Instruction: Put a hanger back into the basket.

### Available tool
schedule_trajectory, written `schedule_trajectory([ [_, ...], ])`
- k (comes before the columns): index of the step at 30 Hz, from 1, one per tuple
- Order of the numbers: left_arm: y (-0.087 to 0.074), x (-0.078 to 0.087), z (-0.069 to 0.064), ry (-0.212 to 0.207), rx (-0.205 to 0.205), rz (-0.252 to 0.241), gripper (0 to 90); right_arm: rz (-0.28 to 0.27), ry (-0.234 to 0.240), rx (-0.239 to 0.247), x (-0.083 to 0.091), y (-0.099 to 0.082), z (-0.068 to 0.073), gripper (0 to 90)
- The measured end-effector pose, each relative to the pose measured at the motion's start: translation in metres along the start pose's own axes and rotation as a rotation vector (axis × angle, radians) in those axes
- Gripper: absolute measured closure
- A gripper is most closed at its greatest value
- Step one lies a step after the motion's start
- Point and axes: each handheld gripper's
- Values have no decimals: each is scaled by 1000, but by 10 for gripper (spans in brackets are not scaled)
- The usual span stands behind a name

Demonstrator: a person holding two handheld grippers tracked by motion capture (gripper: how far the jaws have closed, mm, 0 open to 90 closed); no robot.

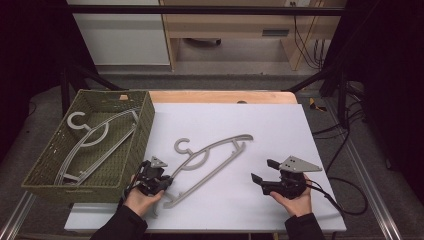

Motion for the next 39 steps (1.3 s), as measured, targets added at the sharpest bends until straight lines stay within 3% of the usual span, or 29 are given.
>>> schedule_trajectory([
  [3, -2, 2, 0, -4, -2, 20, 795, 1, 0, -2, 0, 0, 0, 229],
  [4, -3, 4, -1, -14, 2, 24, 752, -1, 1, -1, 1, 0, 0, 228],
  [6, -4, 5, -4, 7, -12, 51, 703, -2, 0, -2, 1, 0, -1, 226],
  [11, -1, 5, -10, 61, -61, 100, 705, -8, -5, -8, 3, 1, -1, 214],
  [18, 2, 5, -11, 74, -51, 121, 797, -20, -5, -23, 6, 1, -2, 174],
  [21, 2, 5, -10, 74, -34, 110, 814, -18, -4, -22, 5, 1, -3, 138],
  [28, -1, 5, -9, 74, -38, 88, 825, -5, -5, -40, 4, 0, -4, 80],
  [39, -2, 22, -4, 60, -13, -28, 827, -21, -11, -59, 9, -1, -7, 80],
])
Point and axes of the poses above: each handheld gripper's, and its own axes: x roughly backward along the jaws, y roughly out of its top, z roughly to its left, and after that the axes turned 10 degrees about z, right-handed
